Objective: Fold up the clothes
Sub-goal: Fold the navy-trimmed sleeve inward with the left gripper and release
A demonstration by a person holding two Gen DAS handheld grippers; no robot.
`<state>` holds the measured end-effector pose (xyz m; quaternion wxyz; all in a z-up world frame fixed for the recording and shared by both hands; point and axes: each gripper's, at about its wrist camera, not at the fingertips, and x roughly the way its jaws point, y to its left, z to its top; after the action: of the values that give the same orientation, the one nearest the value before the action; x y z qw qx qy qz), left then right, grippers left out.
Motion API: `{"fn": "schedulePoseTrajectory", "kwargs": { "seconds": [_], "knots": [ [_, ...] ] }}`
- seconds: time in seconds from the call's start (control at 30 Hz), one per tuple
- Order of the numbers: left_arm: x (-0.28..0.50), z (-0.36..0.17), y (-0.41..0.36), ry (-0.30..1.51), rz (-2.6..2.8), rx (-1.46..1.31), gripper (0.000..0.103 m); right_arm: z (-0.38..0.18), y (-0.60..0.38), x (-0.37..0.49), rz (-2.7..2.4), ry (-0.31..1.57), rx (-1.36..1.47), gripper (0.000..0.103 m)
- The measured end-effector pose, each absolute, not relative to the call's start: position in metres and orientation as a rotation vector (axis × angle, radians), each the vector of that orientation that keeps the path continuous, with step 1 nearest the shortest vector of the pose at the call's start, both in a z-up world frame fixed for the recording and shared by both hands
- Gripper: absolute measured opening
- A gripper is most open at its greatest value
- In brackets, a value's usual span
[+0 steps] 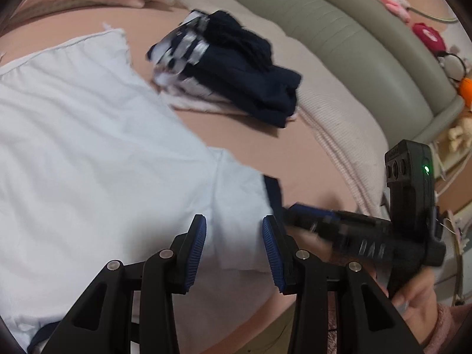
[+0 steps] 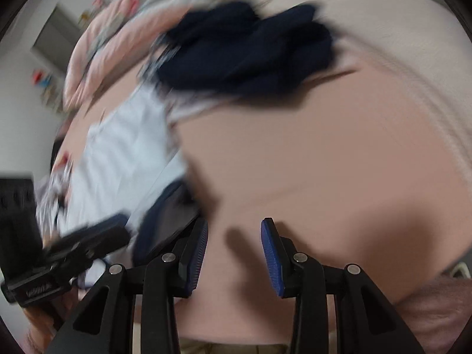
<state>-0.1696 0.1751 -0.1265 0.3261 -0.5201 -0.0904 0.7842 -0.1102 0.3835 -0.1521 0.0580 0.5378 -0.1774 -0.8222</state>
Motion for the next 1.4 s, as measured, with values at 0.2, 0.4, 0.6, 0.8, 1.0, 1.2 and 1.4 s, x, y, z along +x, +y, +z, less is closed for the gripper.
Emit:
{"fn": "schedulePoseTrajectory", "kwargs": {
  "seconds": [0.2,0.4,0.6,0.8,1.0,1.2,1.4],
  "knots": [
    [-0.164,-0.130,0.153,-0.240,2.086,-1.388,0.036,-0.142,0.352,-0.127,-2.474,-0.495,1.438,0.038],
    [-0.160,-0.112,0.133,-0.287,2.116,-1.302,0.036,-0.130,0.338,-0.137,-2.408,-0.578,1.309,0.038],
    [-0.167,-0.117,0.136,-0.335,2.103,-1.328,0.036,-0.125,0.330,-0.144,-2.322,-0.665,1.295,0.038],
    [-0.169,-0.124,0.170,-0.078,2.186,-1.369,0.036,-0.113,0.373,-0.125,-2.545,-0.774,1.207,0.038],
    [-0.167,-0.121,0.150,0.105,2.431,-1.412,0.036,-0.149,0.366,-0.121,-2.528,-0.556,1.543,0.038],
    [-0.176,-0.121,0.128,0.295,2.556,-1.500,0.036,-0.148,0.324,-0.121,-2.474,-0.330,1.504,0.038],
    [-0.179,-0.117,0.114,0.349,2.598,-1.520,0.038,-0.155,0.297,-0.125,-2.352,-0.187,1.574,0.039]
  ]
}}
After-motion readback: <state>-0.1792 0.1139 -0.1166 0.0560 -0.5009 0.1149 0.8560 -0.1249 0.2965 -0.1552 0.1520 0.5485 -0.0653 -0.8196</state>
